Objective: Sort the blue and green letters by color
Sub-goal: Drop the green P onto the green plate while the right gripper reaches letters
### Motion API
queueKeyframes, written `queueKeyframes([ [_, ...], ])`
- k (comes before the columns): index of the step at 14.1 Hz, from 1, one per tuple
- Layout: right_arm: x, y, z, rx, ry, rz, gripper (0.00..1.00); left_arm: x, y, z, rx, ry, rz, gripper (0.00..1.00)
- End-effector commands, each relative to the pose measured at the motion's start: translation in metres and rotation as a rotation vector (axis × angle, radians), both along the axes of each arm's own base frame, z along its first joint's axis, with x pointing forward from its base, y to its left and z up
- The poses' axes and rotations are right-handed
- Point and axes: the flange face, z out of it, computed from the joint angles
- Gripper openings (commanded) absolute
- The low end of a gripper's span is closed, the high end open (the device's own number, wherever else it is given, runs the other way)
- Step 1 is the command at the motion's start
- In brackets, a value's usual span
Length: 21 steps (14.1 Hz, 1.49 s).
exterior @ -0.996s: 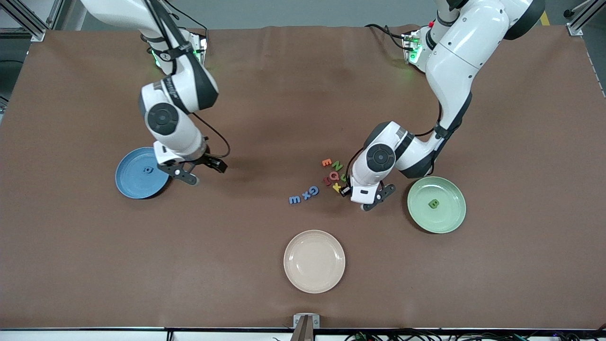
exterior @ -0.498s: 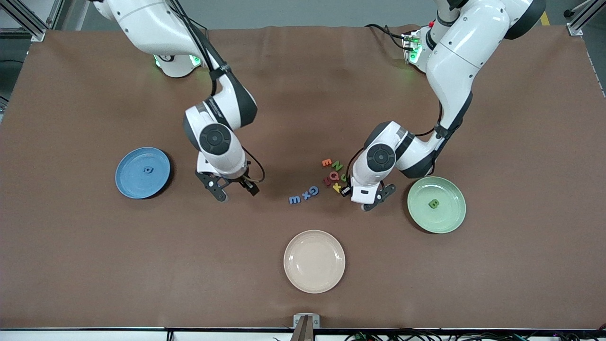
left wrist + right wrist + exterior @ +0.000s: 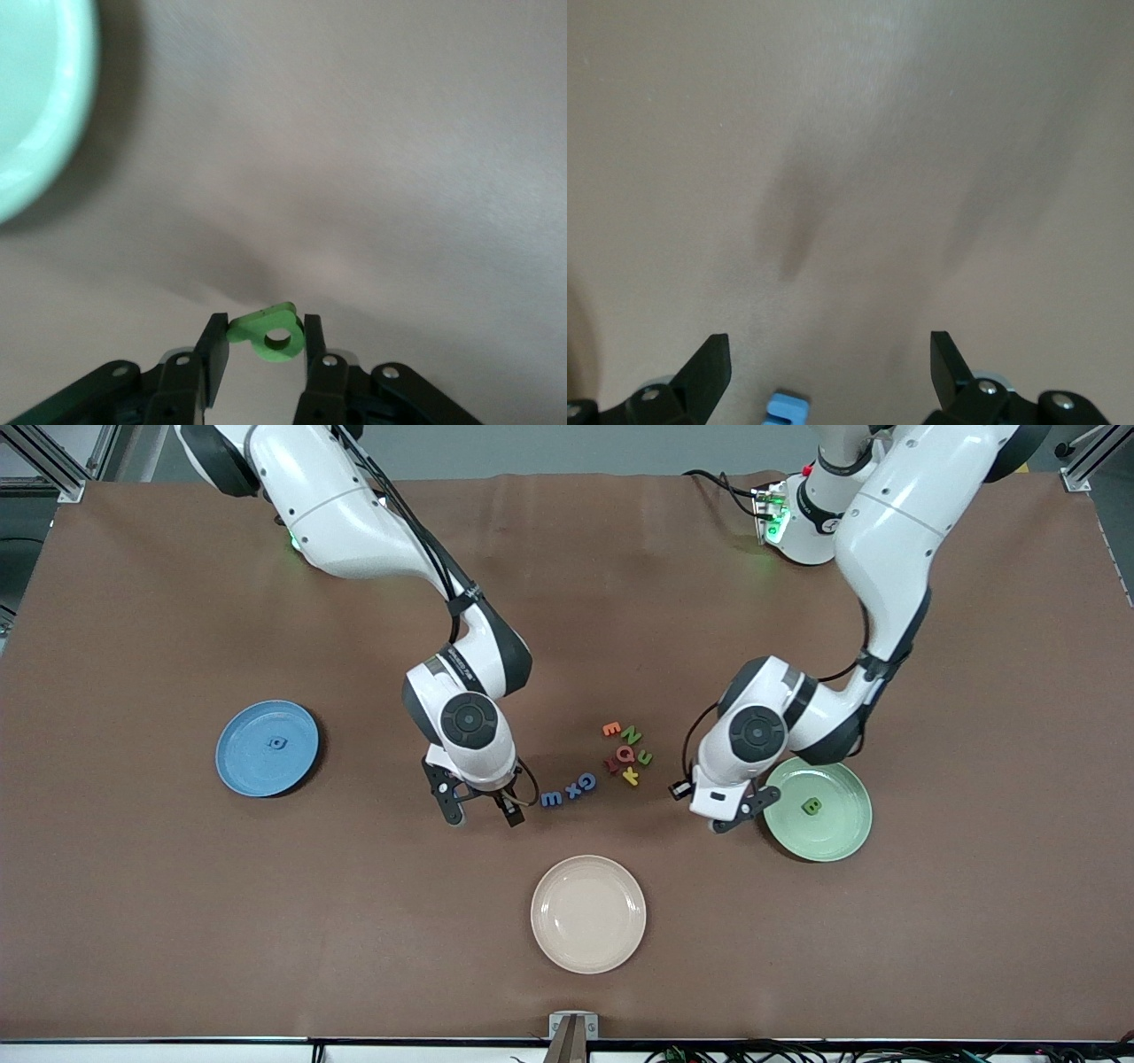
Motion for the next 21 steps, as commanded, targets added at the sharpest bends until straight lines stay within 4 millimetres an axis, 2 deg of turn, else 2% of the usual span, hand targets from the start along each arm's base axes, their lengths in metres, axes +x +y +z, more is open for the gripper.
queueKeyframes([
  [1, 0.012, 0.024, -0.012, 0.004, -0.030, -0.066, 0.98, -0.007, 0.034, 0.016, 0.008, 0.017, -0.070, 0.11],
  [3, 0.013, 0.042, -0.023, 0.015, -0.044, -0.088, 0.97, -0.006, 0.065, 0.017, -0.009, 0.033, -0.121, 0.11],
  [6, 0.010, 0.058, -0.033, 0.029, -0.061, -0.088, 0.94, -0.006, 0.097, 0.019, -0.016, 0.041, -0.176, 0.11],
  [8, 0.003, 0.068, -0.034, 0.037, -0.067, -0.074, 0.83, 0.000, 0.123, 0.017, -0.023, 0.045, -0.198, 0.11],
  [12, -0.003, 0.075, -0.034, 0.037, -0.065, -0.056, 0.59, 0.006, 0.162, 0.010, 0.013, 0.041, -0.242, 0.11],
  [15, -0.007, 0.077, -0.037, 0.031, -0.058, -0.052, 0.50, 0.001, 0.177, 0.000, 0.031, 0.051, -0.262, 0.11],
  [18, -0.009, 0.077, -0.039, 0.025, -0.053, -0.049, 0.50, -0.004, 0.178, -0.005, 0.033, 0.059, -0.268, 0.12],
  [20, -0.010, 0.077, -0.042, 0.020, -0.049, -0.047, 0.50, -0.003, 0.177, -0.007, 0.029, 0.053, -0.270, 0.16],
  [21, -0.010, 0.077, -0.042, 0.019, -0.050, -0.046, 0.47, -0.003, 0.177, -0.008, 0.026, 0.052, -0.269, 0.22],
])
